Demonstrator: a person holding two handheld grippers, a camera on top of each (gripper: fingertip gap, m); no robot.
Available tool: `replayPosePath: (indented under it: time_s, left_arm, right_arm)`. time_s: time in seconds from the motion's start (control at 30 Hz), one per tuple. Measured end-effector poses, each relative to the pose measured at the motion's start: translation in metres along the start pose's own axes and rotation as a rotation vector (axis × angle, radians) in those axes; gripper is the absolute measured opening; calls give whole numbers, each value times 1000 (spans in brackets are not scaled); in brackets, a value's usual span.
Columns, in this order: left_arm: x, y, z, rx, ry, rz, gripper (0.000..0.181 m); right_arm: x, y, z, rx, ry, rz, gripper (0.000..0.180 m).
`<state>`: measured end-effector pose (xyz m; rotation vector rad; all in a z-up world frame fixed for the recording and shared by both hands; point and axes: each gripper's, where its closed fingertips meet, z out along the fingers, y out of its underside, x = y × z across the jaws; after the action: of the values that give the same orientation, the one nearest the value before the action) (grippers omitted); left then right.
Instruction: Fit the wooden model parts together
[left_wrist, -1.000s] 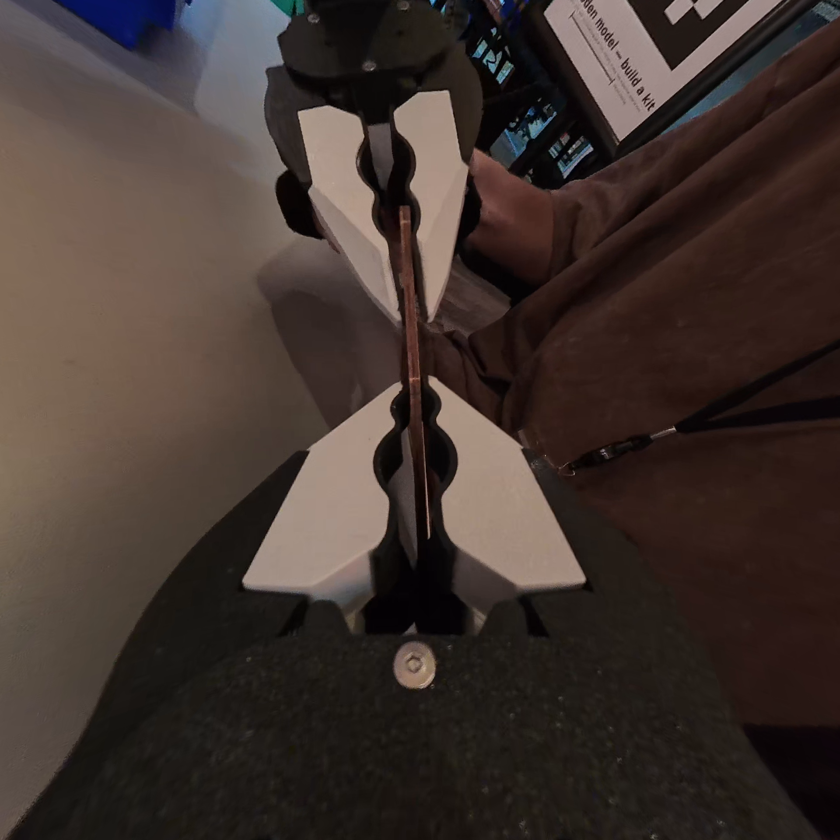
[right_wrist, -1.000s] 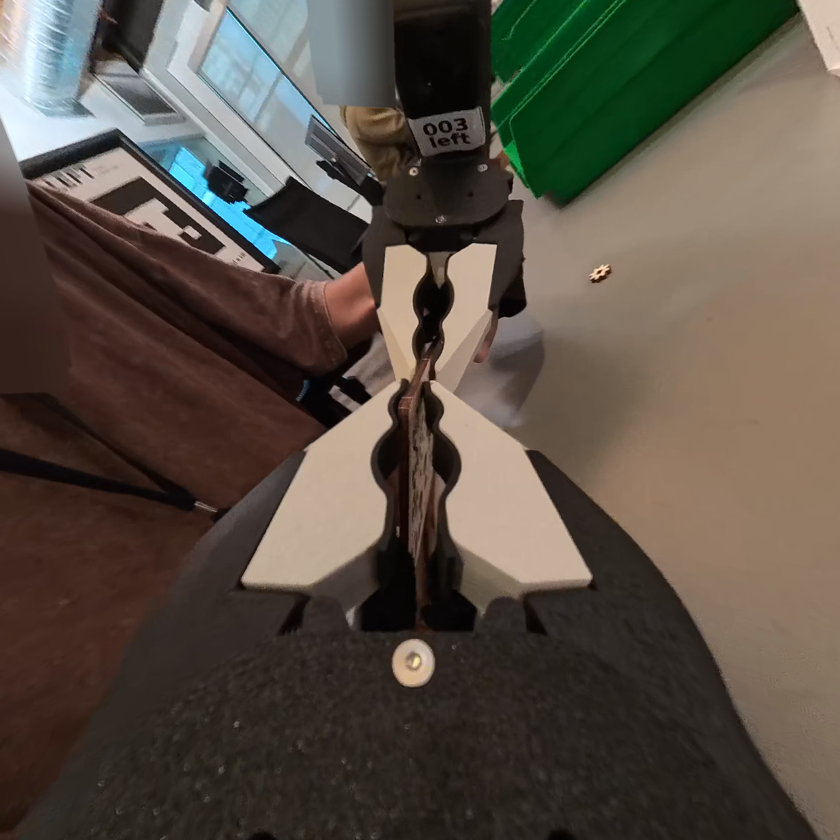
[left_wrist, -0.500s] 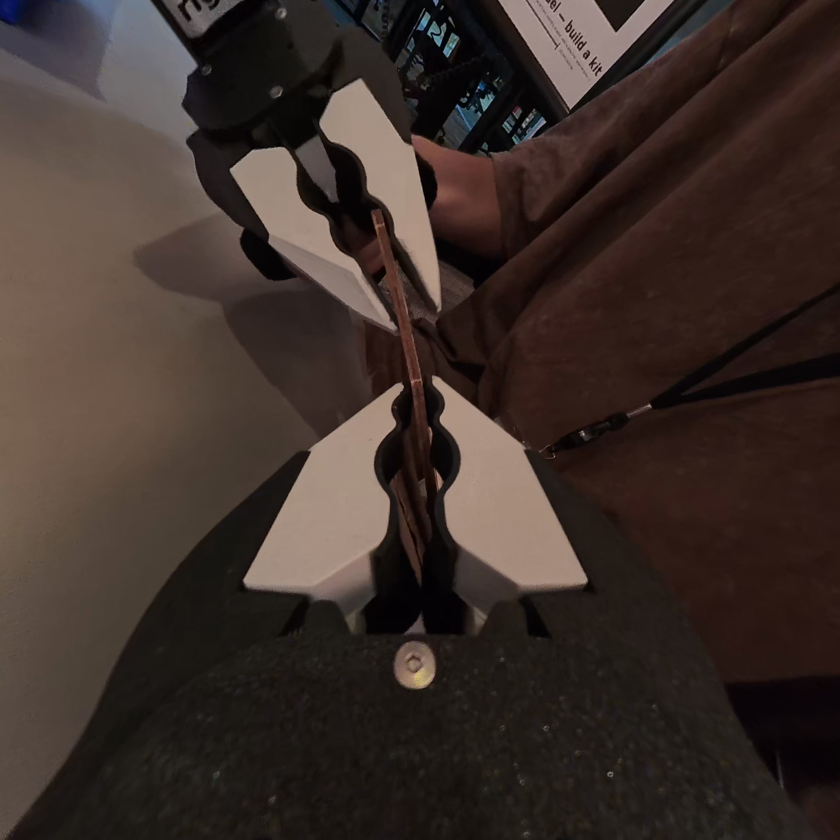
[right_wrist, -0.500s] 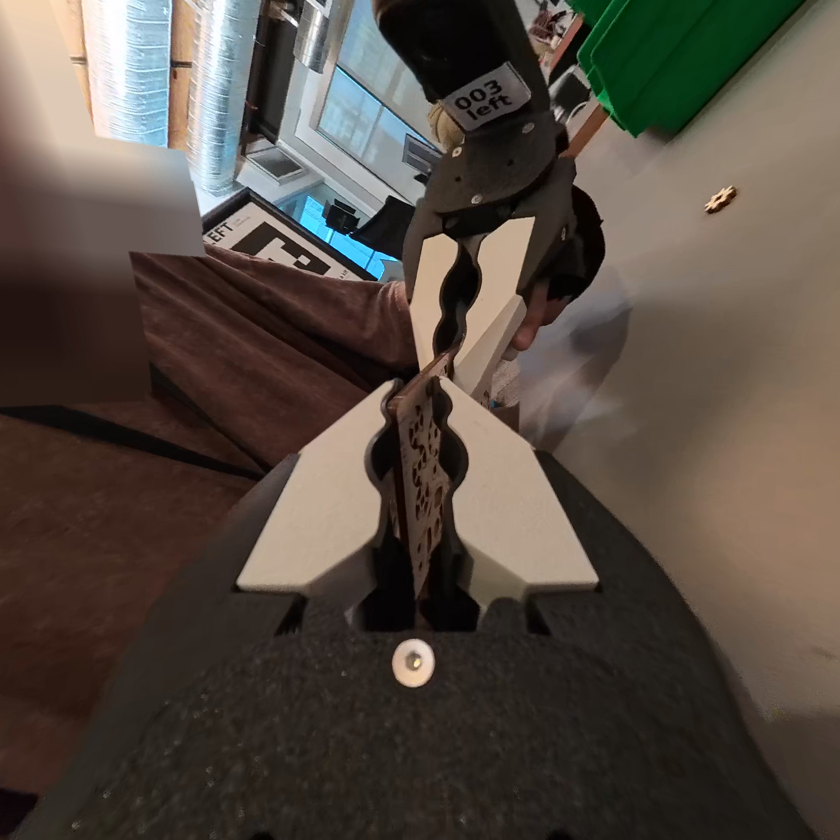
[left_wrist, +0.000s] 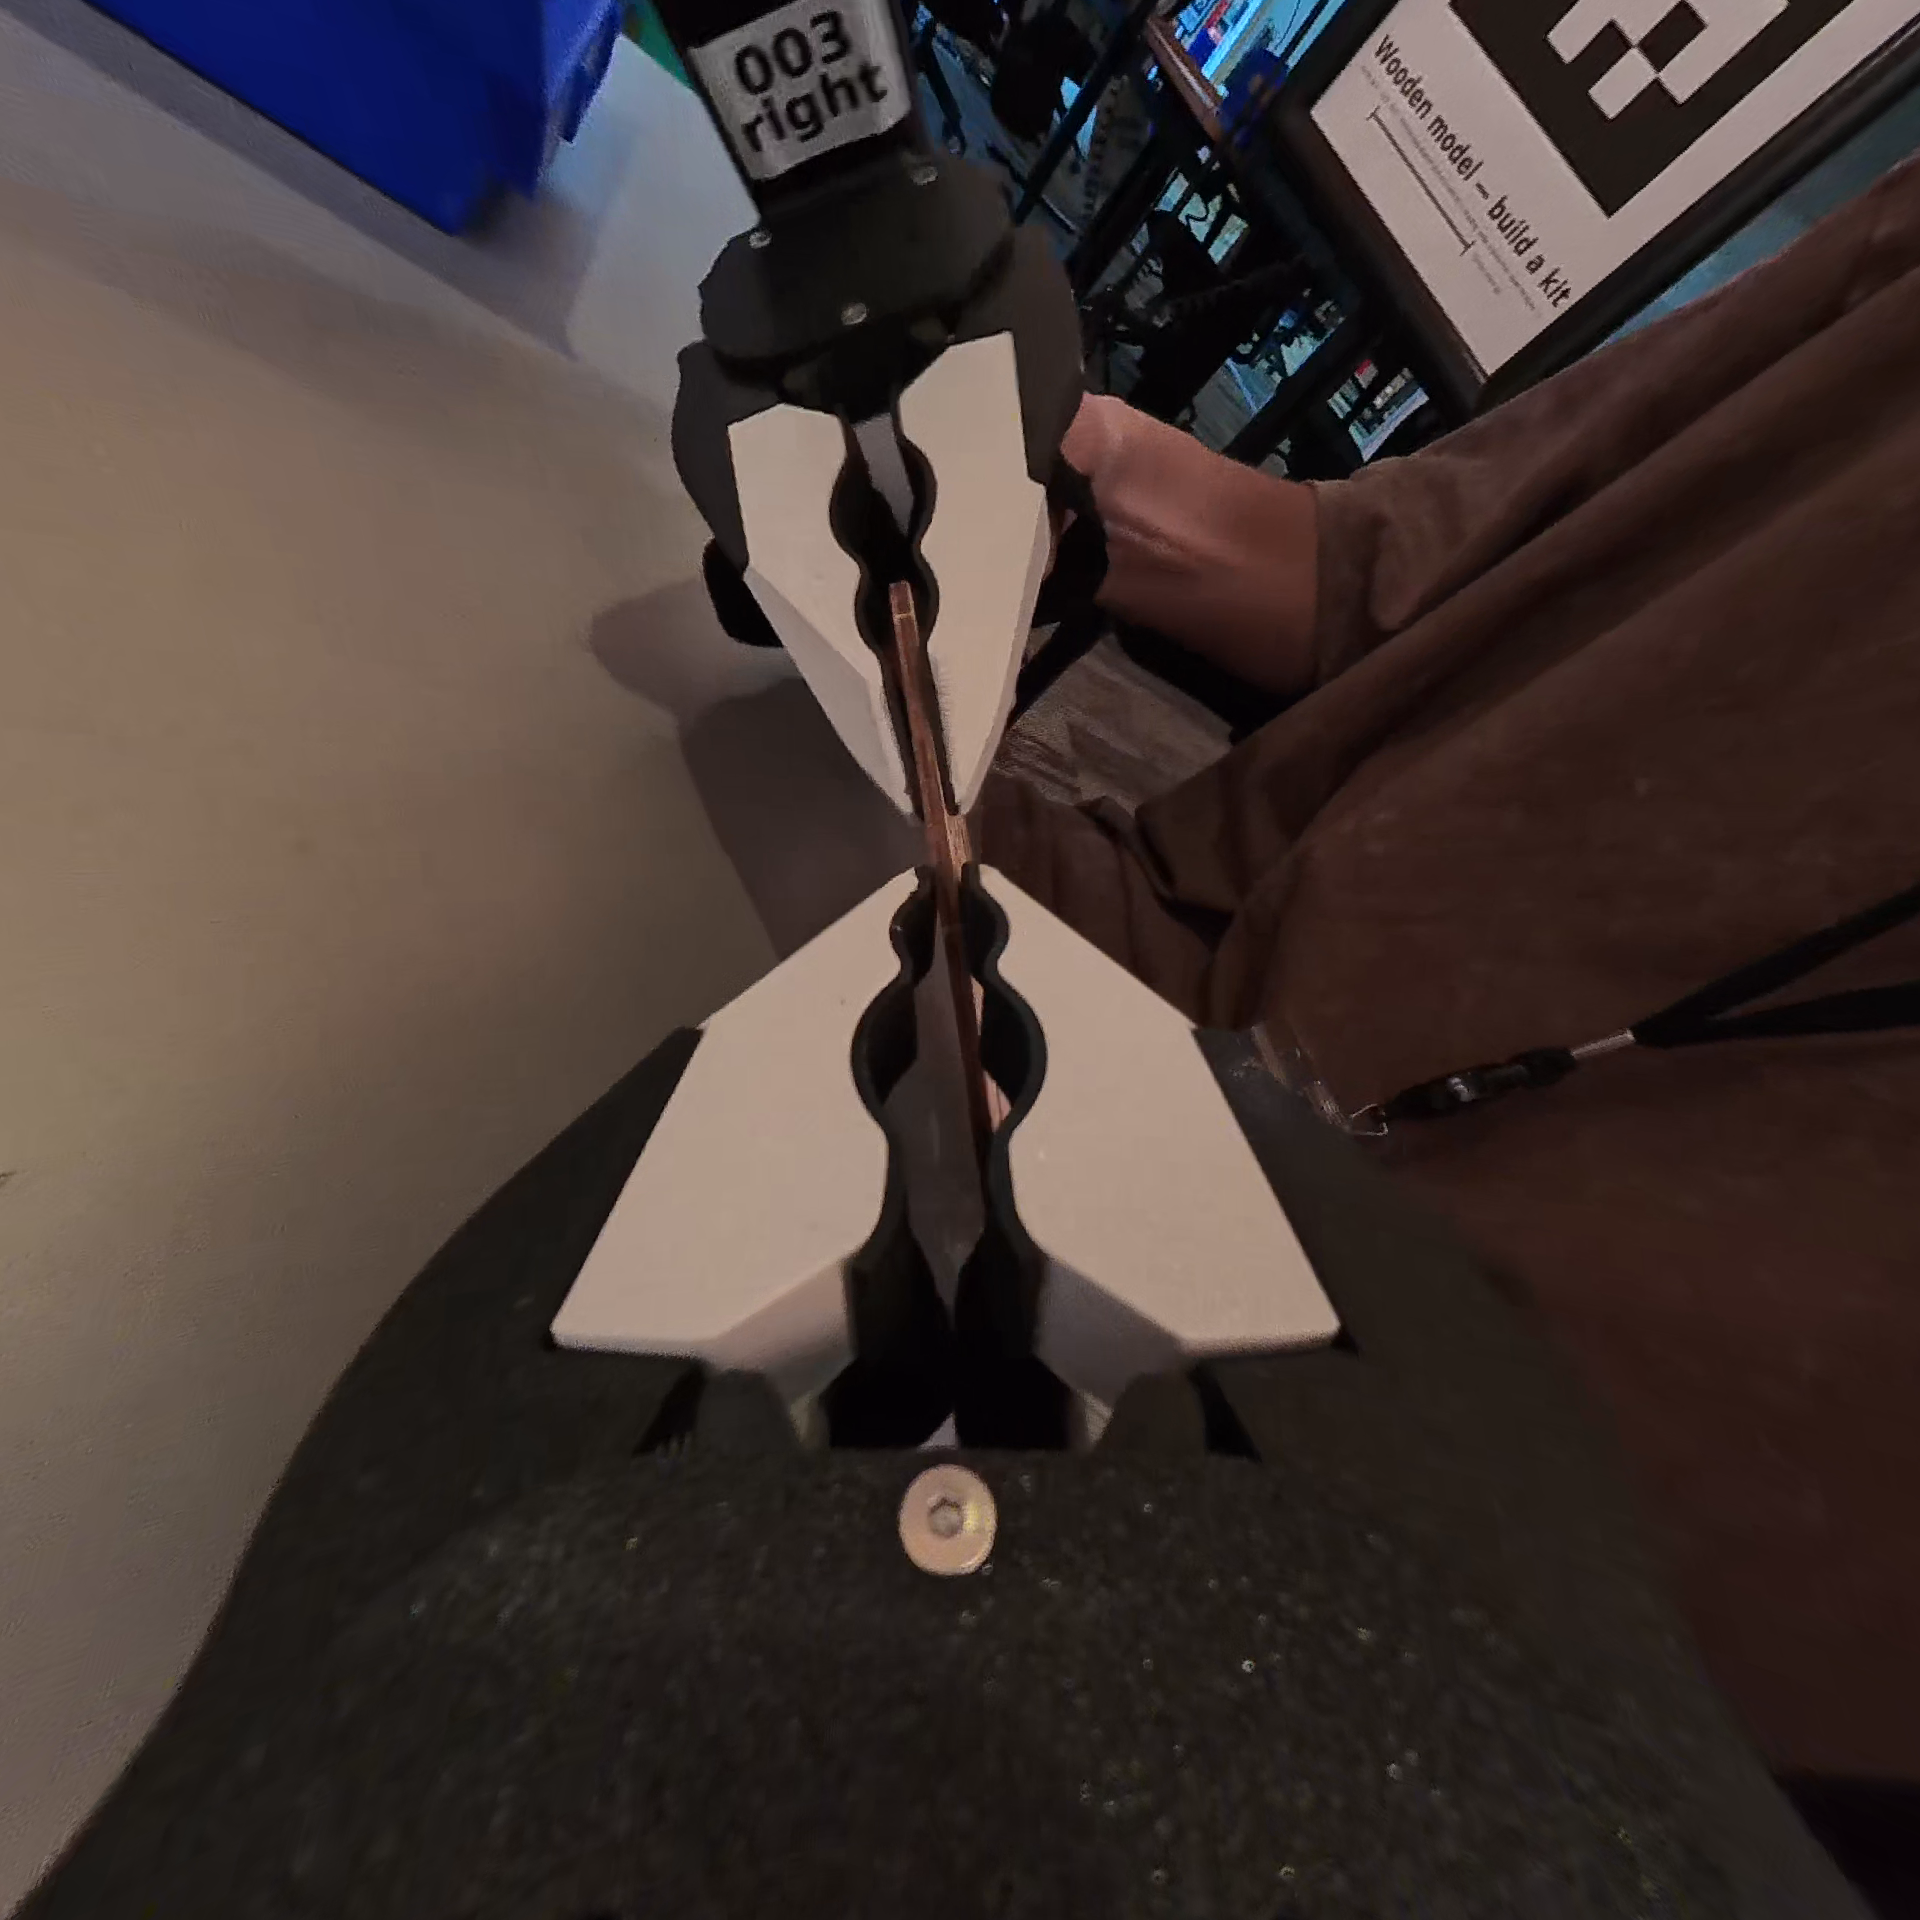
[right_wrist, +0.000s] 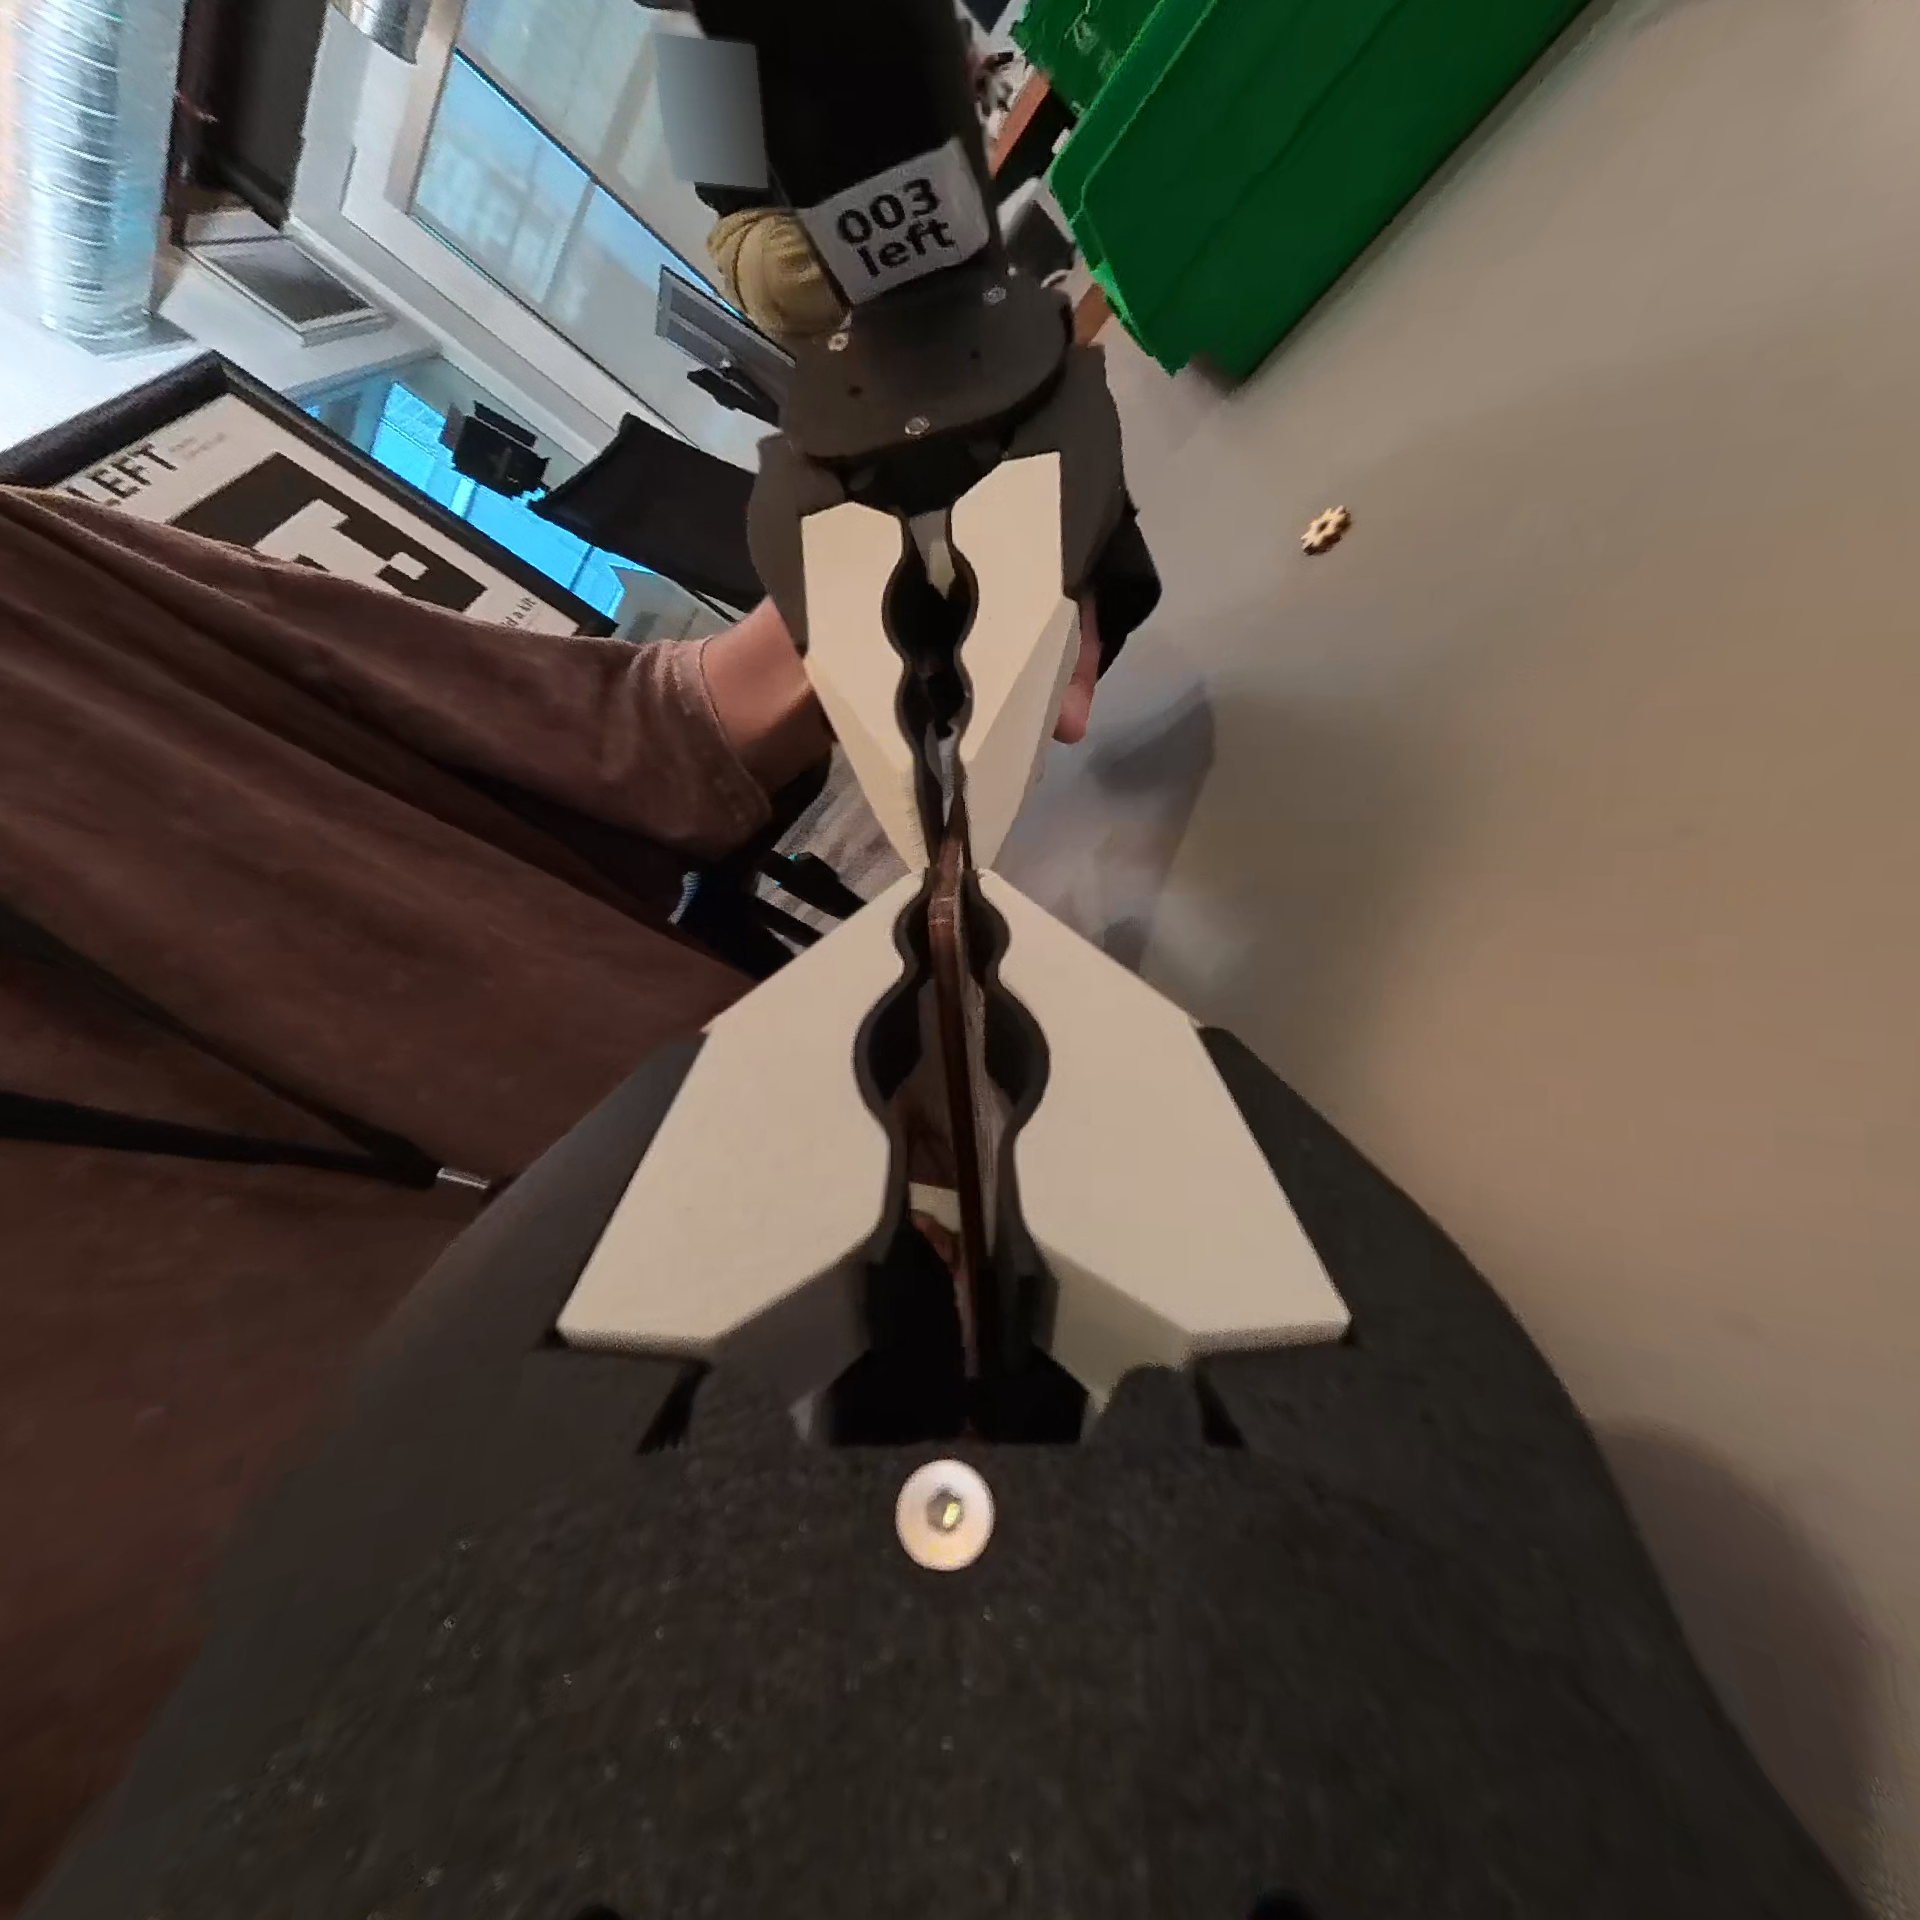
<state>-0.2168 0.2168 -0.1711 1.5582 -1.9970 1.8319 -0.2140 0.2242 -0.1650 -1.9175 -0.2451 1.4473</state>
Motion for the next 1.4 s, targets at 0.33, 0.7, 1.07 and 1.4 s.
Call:
replayPosePath:
  time_s: [0.33,0.7,1.07,1.4]
  left_arm:
    - [9,-2,4,27,98,-22,4]
    - [1,-6,-2,99,58,-16,4]
    - [0,-1,0,52,64,-9,2]
    - [15,-7,4,58,100,72,5]
  right_arm:
    - [-8,-1,7,1,-44,-17,3]
    - [-1,-9,5,83,-85,87,3]
    - [-3,-3,1,45,-106,109,9]
    - [-13,-2,2,82,-279,273,4]
